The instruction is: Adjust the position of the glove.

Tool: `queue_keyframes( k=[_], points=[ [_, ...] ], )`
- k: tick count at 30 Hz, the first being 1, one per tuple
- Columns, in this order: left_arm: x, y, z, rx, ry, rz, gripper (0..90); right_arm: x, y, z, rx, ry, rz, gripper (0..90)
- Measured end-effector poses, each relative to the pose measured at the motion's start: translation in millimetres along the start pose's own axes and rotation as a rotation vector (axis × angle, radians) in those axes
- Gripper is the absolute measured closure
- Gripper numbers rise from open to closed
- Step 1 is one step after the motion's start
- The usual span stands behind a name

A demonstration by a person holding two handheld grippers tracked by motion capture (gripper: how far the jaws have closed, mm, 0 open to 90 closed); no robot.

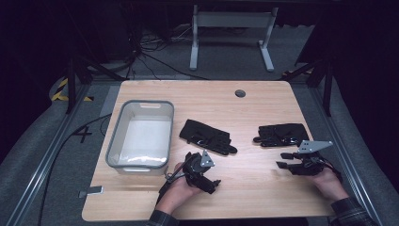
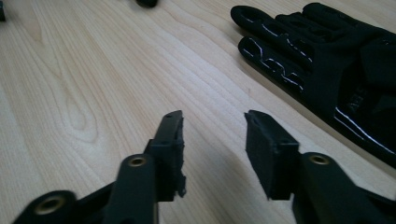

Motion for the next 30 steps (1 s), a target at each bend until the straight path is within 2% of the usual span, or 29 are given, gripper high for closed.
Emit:
queue_keyframes(
  k=[1,6,9,16,23,30],
  points=[
    [0.0,0.1,0.1,0.001,0.000,-0.001,0.0,0.0,0.0,0.0,0.000,0.000,0.000,61.0],
    [-0.1,0.1,0.4,0.001,0.001,0.000,0.0,2.5,-3.2,4.1,-0.004,-0.006,0.004,82.7],
    [-0.4,0.6,1.1,0.000,0.000,-0.001,0.0,2.7,-3.6,4.3,-0.008,-0.007,0.005,89.3],
    [-0.5,0.7,1.3,0.000,0.003,-0.002,0.0,15.6,-5.4,9.9,0.006,0.001,0.002,89.8],
    [-0.3,0.3,0.9,0.002,-0.001,0.004,0.3,42.4,-10.1,23.7,0.045,0.035,-0.022,89.9],
    [-0.1,-0.1,0.3,0.002,-0.004,0.005,0.7,57.4,-7.8,30.1,0.049,0.050,-0.034,89.9]
  ],
)
Point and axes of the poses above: each handheld gripper's, and its own axes: y roughly forward along the jaws, z roughly out of its top, x roughly to its right, the point moved 8 cm from there along y, roughly forward along the jaws, and after that the axes turned 14 degrees about -x, right-handed, at the moved point
